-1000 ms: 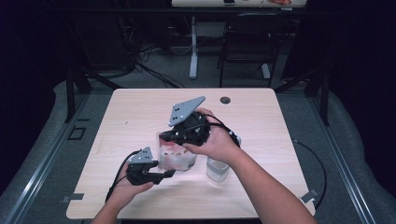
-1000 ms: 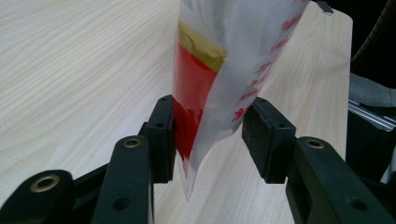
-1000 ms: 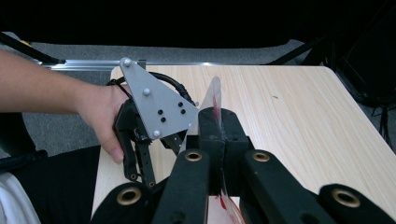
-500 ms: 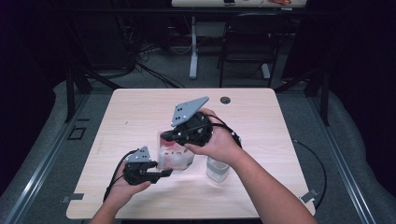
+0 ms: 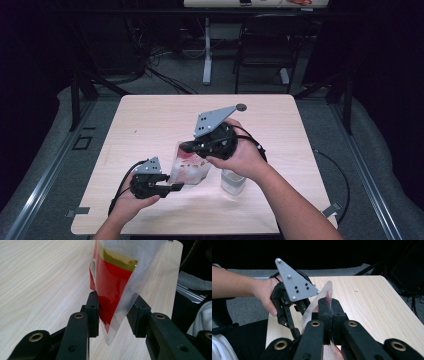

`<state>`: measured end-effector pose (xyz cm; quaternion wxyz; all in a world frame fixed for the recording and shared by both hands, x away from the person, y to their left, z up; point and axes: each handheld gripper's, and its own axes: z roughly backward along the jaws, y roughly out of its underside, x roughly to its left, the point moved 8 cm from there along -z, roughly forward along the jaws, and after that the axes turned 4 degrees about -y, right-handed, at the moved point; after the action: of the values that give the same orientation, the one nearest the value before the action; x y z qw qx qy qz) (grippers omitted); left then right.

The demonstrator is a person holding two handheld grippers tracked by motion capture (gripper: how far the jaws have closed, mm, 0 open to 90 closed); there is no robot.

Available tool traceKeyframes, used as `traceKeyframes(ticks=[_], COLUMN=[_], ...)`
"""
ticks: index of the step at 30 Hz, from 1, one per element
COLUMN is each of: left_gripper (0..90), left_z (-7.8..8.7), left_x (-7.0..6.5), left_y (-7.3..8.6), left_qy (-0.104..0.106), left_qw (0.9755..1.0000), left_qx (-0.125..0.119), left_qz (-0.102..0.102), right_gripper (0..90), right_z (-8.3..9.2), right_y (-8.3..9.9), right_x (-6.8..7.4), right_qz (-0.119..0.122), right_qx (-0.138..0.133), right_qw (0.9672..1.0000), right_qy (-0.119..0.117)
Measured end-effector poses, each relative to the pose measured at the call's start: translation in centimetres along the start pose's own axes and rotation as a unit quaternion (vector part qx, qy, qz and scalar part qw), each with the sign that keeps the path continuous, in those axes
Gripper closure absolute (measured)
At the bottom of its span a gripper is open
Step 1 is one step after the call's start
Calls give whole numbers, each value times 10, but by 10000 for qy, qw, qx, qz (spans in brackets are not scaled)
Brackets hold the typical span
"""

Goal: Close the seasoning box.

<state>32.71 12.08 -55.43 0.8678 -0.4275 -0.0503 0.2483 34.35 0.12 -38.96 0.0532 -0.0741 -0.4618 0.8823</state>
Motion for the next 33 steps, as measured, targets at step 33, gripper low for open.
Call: traceKeyframes(ticks=[33], left_gripper=[689], left_z=[23], left_x=[3], left_y=[-4], left_qy=[-26], left_qw=[9942], left_qx=[1059], left_qz=[-210], right_gripper=[899], right_z=[16], right_y=[37], right_x=[-8], right_qz=[-358], right_qx=[-524], right_qw=[9980], right_qy=[81])
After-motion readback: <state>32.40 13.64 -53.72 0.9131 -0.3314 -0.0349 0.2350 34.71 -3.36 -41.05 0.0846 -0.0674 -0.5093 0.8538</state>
